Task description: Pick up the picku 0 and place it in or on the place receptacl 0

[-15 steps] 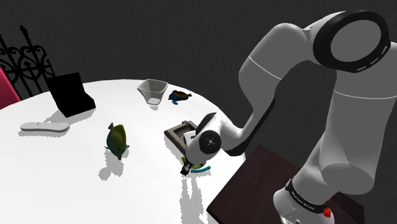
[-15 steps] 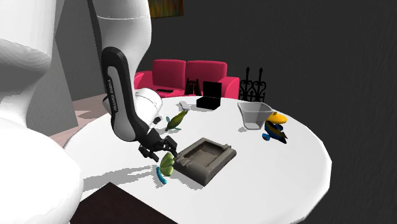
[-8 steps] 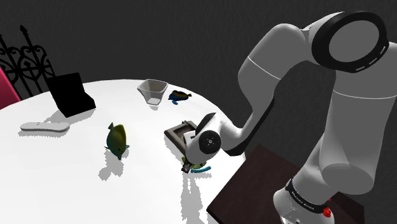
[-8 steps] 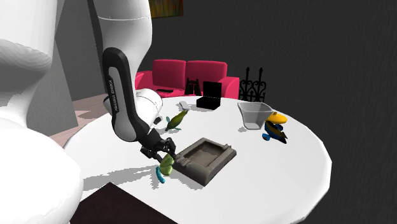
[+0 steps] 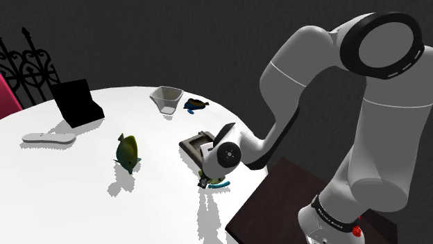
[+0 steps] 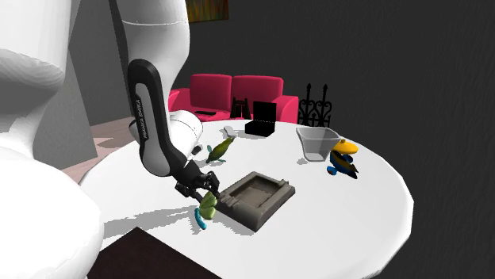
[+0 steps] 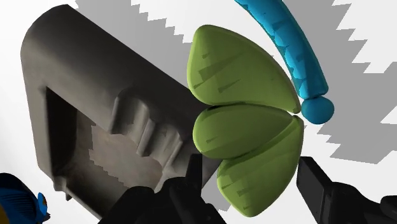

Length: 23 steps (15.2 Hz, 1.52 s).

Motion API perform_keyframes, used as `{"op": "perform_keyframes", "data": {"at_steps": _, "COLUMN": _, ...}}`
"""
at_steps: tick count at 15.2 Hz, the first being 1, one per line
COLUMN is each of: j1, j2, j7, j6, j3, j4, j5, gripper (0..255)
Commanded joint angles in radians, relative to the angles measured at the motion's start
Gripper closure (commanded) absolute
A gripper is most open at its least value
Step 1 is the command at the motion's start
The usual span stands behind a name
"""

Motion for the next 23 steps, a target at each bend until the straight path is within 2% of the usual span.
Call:
{"op": "perform_keyframes", "data": {"at_steps": 1, "j1": 0.0, "j2": 0.001, "j7": 0.0, "j6": 0.0, "j3": 0.0, "j4": 0.001, "j5": 0.0, "gripper": 255}}
{"op": "perform_keyframes", "data": {"at_steps": 11, "j1": -0.026, "j2": -0.169, "j7": -0.21, "j6": 0.021, "j3": 0.035, "j4": -0.069, "j5": 0.222, "gripper": 255}}
{"op": "perform_keyframes", "data": {"at_steps": 23, "j1": -0.029, "j2": -0.371, "j7": -0.509, "j6": 0.014, "j3": 0.064, "j4": -0.132, "j5": 0.546, "gripper": 255}}
